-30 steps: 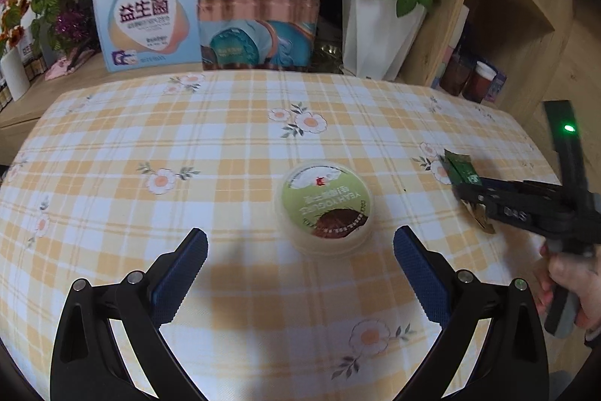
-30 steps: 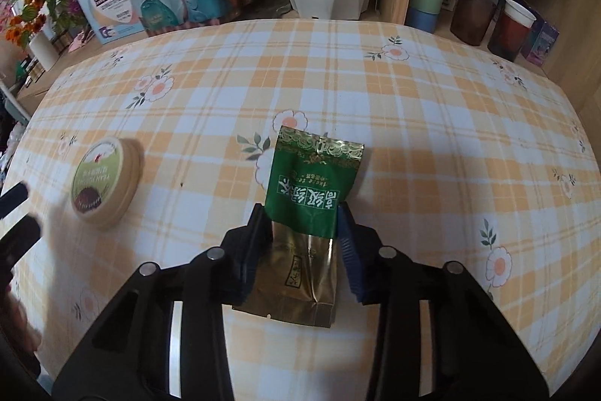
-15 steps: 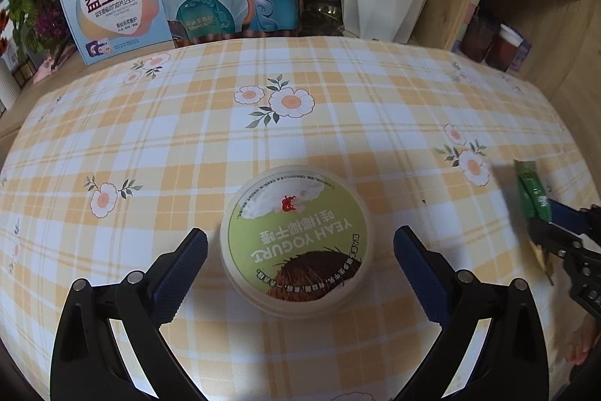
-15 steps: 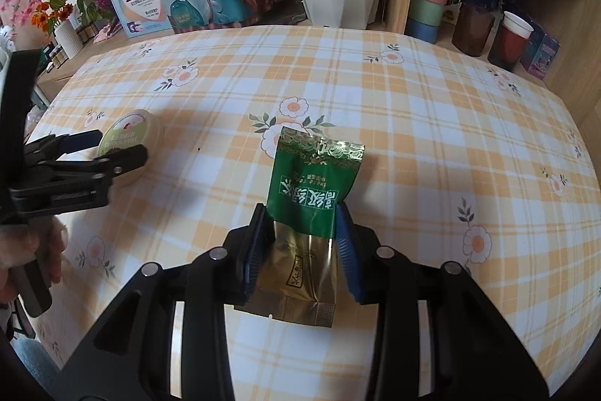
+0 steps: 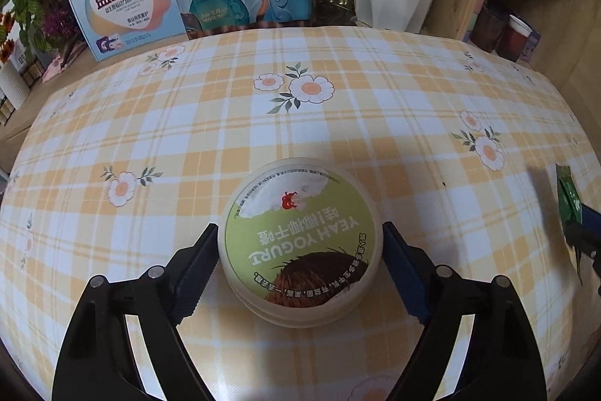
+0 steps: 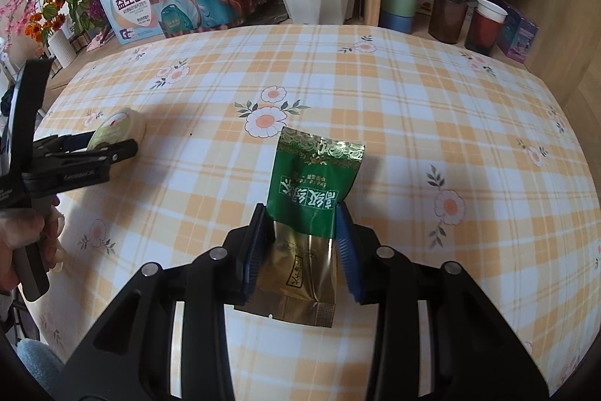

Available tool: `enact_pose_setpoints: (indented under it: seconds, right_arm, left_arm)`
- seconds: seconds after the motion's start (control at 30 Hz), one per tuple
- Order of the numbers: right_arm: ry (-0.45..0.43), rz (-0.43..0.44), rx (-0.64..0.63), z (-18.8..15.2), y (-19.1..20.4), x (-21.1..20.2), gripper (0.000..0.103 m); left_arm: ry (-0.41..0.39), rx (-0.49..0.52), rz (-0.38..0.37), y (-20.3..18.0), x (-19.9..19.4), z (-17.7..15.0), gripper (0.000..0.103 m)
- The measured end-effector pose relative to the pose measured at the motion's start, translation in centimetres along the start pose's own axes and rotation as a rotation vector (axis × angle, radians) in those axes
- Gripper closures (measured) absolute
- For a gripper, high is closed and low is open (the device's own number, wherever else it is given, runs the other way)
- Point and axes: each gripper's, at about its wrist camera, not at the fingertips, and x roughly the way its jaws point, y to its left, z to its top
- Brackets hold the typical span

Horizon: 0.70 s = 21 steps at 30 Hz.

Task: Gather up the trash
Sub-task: 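Grasp the round green yogurt tub with the left gripper, then carry the yogurt tub and tea packet over the bin with both grippers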

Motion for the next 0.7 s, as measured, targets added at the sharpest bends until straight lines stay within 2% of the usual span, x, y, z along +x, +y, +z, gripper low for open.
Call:
enact_pose_setpoints:
  seconds: [0.23, 0.47, 0.7]
  right_arm:
    - [-0.011, 0.005, 0.01, -1.0, 0.2, -1.8, 0.064]
    - [-0.032, 0.022, 0.012, -2.3, 1.1, -4.6, 0.064]
    - [-0.064, 0.046, 0.023, -3.8, 1.6, -7.8, 0.064]
  left_arm:
    - [-0.057, 0.064, -0.018, -0.4, -4.4, -1.3, 0.021]
    - [-0.129, 0.091, -0.052, -0.8, -10.7, -2.7, 0.021]
    - [-0.181, 0.089, -0.09, -1.3, -16.7, -6.0, 0.021]
